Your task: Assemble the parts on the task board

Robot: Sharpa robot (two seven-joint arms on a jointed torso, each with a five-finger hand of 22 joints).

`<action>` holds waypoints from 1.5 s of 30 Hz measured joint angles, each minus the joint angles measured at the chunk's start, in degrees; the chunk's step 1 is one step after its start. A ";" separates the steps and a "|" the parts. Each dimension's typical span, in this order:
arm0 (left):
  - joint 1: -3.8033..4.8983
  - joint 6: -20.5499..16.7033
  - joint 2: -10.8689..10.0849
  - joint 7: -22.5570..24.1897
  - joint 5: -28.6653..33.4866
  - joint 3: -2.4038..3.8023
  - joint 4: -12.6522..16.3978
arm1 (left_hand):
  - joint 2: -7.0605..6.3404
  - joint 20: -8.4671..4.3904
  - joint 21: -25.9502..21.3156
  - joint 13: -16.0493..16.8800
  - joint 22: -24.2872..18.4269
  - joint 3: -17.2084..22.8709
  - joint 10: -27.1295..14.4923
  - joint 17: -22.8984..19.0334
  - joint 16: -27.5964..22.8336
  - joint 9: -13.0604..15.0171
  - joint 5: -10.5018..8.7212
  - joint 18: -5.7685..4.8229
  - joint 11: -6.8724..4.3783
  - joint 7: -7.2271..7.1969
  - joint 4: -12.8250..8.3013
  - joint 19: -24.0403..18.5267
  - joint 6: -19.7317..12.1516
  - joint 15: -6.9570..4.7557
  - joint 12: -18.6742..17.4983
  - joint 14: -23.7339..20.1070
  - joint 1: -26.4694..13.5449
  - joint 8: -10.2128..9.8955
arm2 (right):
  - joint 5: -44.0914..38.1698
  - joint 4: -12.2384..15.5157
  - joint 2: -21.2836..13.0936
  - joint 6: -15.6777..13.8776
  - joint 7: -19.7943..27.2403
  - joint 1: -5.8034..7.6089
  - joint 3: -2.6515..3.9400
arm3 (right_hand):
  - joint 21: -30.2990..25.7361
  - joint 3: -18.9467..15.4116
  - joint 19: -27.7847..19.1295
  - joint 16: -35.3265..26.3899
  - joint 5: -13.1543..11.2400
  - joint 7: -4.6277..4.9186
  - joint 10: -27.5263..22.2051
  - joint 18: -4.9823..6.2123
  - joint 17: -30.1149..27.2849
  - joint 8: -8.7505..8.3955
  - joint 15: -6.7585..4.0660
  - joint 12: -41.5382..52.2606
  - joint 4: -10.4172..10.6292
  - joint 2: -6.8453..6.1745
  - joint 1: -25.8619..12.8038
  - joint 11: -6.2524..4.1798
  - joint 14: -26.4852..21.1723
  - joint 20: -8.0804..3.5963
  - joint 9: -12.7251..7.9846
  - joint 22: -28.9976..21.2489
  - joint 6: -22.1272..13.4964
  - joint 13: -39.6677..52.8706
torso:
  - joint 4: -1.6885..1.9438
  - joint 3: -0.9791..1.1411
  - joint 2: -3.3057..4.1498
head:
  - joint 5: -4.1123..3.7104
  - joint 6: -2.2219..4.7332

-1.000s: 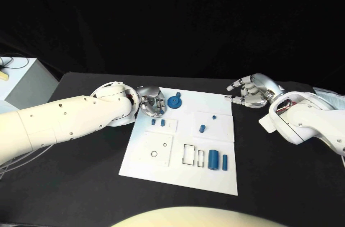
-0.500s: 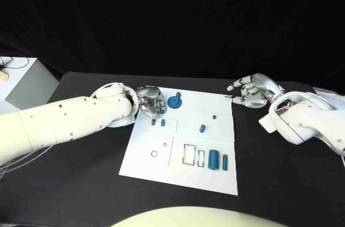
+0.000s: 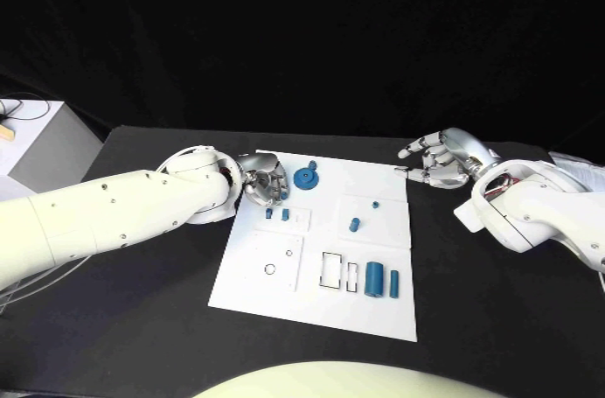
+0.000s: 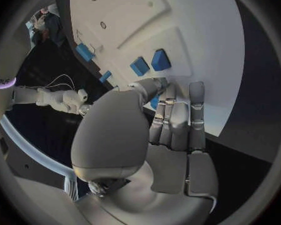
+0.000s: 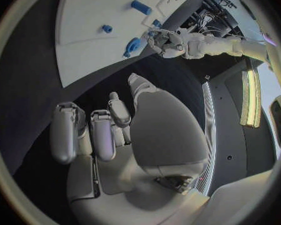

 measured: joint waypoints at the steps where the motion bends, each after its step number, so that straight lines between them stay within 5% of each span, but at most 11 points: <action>1: 0.00 0.00 -0.05 -0.05 0.01 0.00 0.03 | 0.00 0.00 0.00 0.01 0.00 0.00 0.00 0.03 0.00 0.00 0.00 0.00 0.00 0.00 0.00 0.00 0.00 0.00 0.00 0.00 0.00 0.00 | 0.00 0.00 -0.01 0.00 0.00 0.00 0.00 | 0.00 0.00 0.00 0.00 0.00 0.00 0.00 0.00 0.00 0.00 0.00 0.00 0.00 0.00 0.00 0.00 0.00 0.00 0.00 0.00 0.00 0.00 | 0.00 0.00 0.00 | 0.00 0.00; 26: -0.02 -0.39 -1.32 -0.51 0.10 0.31 0.86 | -0.23 0.00 0.22 0.94 -0.01 -0.15 0.00 -0.02 0.22 -0.35 0.00 0.00 0.00 0.18 -0.47 0.00 -1.04 0.00 1.29 0.00 0.23 -1.66 | -0.01 -0.22 -0.03 0.02 -0.03 -0.03 0.00 | -0.15 0.00 0.00 -0.12 0.00 -0.01 -0.10 0.00 0.00 -0.01 0.00 -0.15 0.00 0.00 0.00 -0.06 0.00 0.00 -0.07 -0.02 0.00 -0.19 | 0.01 -0.07 -0.03 | -0.09 0.15; 28: -0.02 -0.55 -1.41 -0.51 0.15 0.37 0.38 | -0.22 0.00 0.22 1.05 -0.01 -0.07 -0.33 -0.57 0.22 -0.45 0.00 0.00 0.33 0.24 -0.54 0.00 -1.11 0.42 1.29 -0.42 0.23 -2.05 | -0.08 -0.34 0.03 0.06 -0.05 -0.03 0.00 | -0.88 0.44 -0.23 -0.63 0.00 -0.01 -1.85 0.00 0.00 -0.01 0.00 -1.86 -0.44 -0.21 0.21 0.05 0.00 0.23 -0.07 -0.02 0.00 -1.65 | 0.01 -0.07 -0.05 | -0.10 0.19; 32: -0.02 -0.98 -1.76 -0.52 0.53 0.72 -0.99 | -0.15 0.22 0.22 1.29 0.01 0.39 -1.45 -2.25 -0.17 -0.56 0.00 0.00 0.81 0.42 -1.01 -0.23 -1.43 0.90 1.52 -1.33 0.91 -2.52 | -1.12 -0.40 0.15 0.34 -0.06 -0.04 0.00 | -7.55 5.16 -3.40 -5.19 0.00 -0.43 -13.34 1.48 -0.50 0.65 0.00 -23.09 -0.40 -1.59 5.13 0.63 0.00 -0.10 -0.14 -0.03 0.09 -20.96 | 0.00 -0.06 -0.08 | -0.15 0.41; 37: 0.01 -1.97 -2.99 -0.35 3.57 1.80 -2.13 | 0.24 0.88 0.67 1.34 0.32 1.47 -3.65 -8.11 -2.37 -0.64 0.00 0.00 1.78 0.96 -2.08 -0.88 -1.32 1.46 1.55 -4.94 1.79 -3.08 | -6.23 -0.17 0.45 1.64 -0.01 -0.24 -0.01 | -15.39 13.34 -6.26 -11.78 -1.06 -0.55 -14.66 2.69 -7.10 0.65 0.01 -41.41 -0.71 -4.01 8.36 0.48 -2.08 -0.10 -0.27 -0.41 2.44 -37.67 | -0.08 -0.04 -0.09 | -0.73 0.80; 39: 0.09 -2.62 -3.81 -0.03 6.47 2.24 -2.07 | 0.24 0.99 0.67 1.24 0.50 2.01 -4.35 -13.60 -4.60 -0.64 0.00 0.01 2.24 1.37 -2.63 -2.10 -0.90 1.71 1.33 -8.02 1.79 -3.31 | -9.90 0.04 0.65 2.49 0.01 -0.39 -0.04 | -16.07 15.76 -6.26 -12.48 -1.72 -0.75 -14.29 2.69 -7.85 0.88 0.02 -46.64 -1.54 -4.64 8.64 0.11 -2.08 -0.10 -0.20 -0.61 3.45 -43.07 | -0.10 -0.04 -0.10 | -1.27 0.93; 42: 0.20 -3.74 -5.17 1.07 12.21 2.59 -1.22 | 0.24 1.23 0.67 1.12 0.50 2.31 -4.96 -21.73 -8.61 -0.64 0.00 0.01 2.45 1.69 -2.93 -3.94 -0.59 1.96 1.26 -12.79 1.79 -3.44 | -16.16 0.41 1.12 3.78 -0.08 -0.71 -0.07 | -16.07 18.19 -6.12 -12.53 -3.46 -0.88 -12.50 2.70 -8.06 0.88 0.15 -51.51 -2.74 -5.39 7.89 -0.29 -1.92 -0.24 -0.13 -0.47 5.04 -48.64 | -0.11 -0.04 -0.12 | -2.39 1.12; 45: 0.22 -4.59 -6.34 3.08 18.73 2.69 0.01 | 0.58 1.55 -0.33 1.02 0.10 2.31 -5.88 -24.96 -11.71 -0.64 0.00 0.00 2.58 1.76 -2.93 -5.70 -0.51 2.20 1.26 -15.42 1.45 -3.77 | -22.11 0.75 1.72 4.88 -0.43 -1.20 -0.12 | -16.07 19.23 -5.92 -12.53 -4.00 -0.72 -11.03 2.70 -7.99 0.88 0.23 -53.84 -3.58 -5.85 7.43 -0.04 -1.85 -0.44 -0.08 -0.09 5.66 -51.45 | -0.10 -0.03 -0.13 | -3.36 1.35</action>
